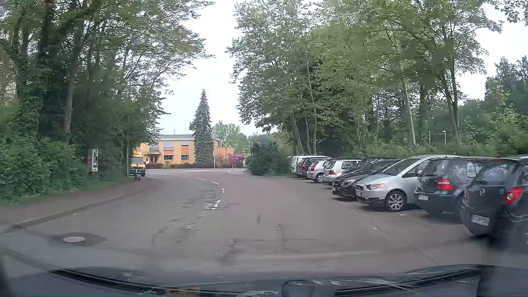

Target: Follow the waypoints while adhering to traffic rules and regulations

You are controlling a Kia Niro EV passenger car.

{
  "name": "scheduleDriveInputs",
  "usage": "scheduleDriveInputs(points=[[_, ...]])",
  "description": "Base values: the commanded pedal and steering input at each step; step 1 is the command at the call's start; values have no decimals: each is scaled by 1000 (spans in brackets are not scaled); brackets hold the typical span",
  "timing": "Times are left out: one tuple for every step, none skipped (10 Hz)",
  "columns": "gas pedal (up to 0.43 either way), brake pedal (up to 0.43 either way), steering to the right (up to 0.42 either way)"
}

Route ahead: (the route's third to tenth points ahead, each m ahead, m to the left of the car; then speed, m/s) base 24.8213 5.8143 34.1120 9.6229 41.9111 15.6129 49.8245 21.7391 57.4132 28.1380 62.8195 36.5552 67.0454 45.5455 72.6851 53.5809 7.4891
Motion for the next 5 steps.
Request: scheduleDriveInputs(points=[[39, 0, -11], [39, 0, -11], [47, 0, -13], [47, 0, -13], [47, 0, -10]])
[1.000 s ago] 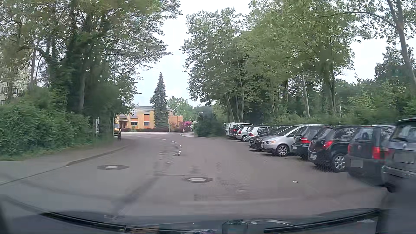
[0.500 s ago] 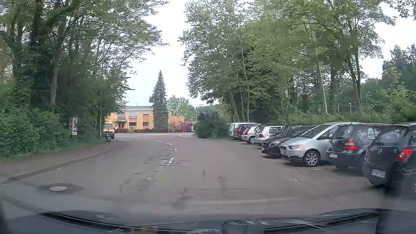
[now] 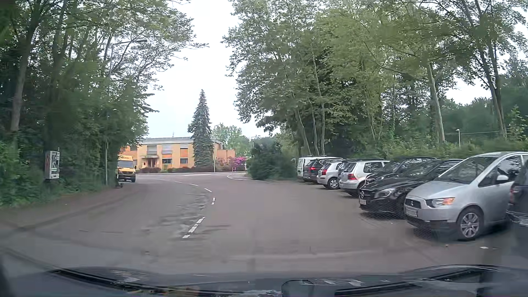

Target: Follow the waypoints while adhering to traffic rules and regulations

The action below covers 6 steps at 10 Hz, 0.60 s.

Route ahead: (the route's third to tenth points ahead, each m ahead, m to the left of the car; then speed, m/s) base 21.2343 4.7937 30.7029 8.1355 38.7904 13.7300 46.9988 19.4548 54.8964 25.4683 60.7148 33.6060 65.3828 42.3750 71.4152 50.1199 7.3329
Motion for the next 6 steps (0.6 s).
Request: scheduleDriveInputs(points=[[47, 0, -4], [47, 0, -7], [47, 0, -16], [47, 0, -18], [47, 0, -13], [47, 0, -11]])
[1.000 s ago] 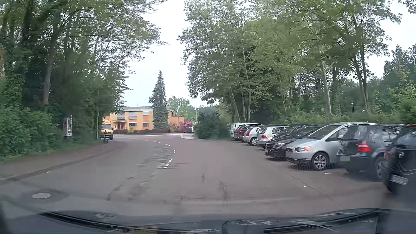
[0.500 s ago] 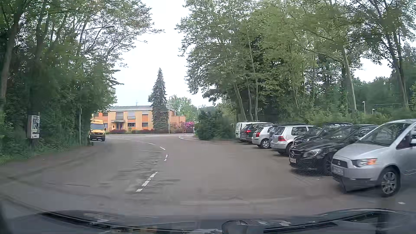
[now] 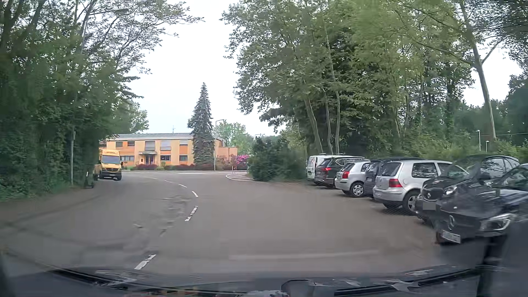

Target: Follow the waypoints while adhering to traffic rules and regulations

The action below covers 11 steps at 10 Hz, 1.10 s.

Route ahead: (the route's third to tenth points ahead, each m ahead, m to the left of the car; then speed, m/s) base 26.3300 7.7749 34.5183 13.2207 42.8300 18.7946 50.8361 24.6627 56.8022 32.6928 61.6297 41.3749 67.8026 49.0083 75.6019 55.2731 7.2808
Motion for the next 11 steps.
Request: scheduleDriveInputs(points=[[47, 0, -17], [47, 0, -24], [47, 0, -29], [47, 0, -29], [47, 0, -29], [47, 0, -29], [47, 0, -31], [47, 0, -33], [47, 0, -38], [47, 0, -40], [47, 0, -43]])
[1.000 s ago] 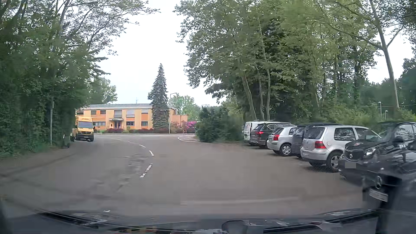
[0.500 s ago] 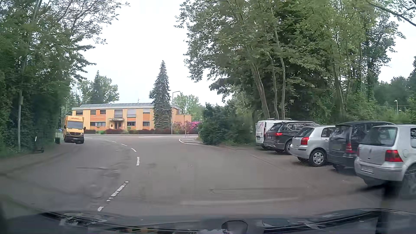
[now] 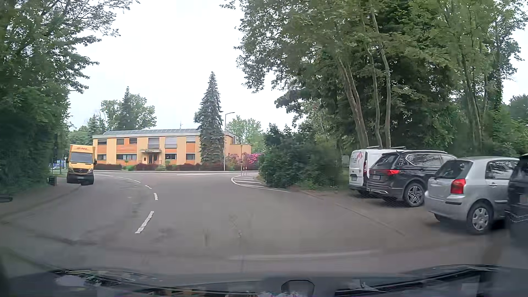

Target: Follow the waypoints while adhering to traffic rules and regulations

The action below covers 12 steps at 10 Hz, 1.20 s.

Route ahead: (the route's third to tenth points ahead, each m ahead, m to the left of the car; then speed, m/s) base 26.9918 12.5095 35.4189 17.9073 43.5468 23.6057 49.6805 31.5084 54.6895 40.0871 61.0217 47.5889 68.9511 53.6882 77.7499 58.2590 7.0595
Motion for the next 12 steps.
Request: scheduleDriveInputs(points=[[47, 0, -47], [47, 0, -53], [47, 0, -58], [47, 0, -60], [47, 0, -63], [47, 0, -68], [47, 0, -73], [39, 0, -73], [39, 0, -75], [39, 0, -83], [39, 0, -87], [39, 0, -87]])
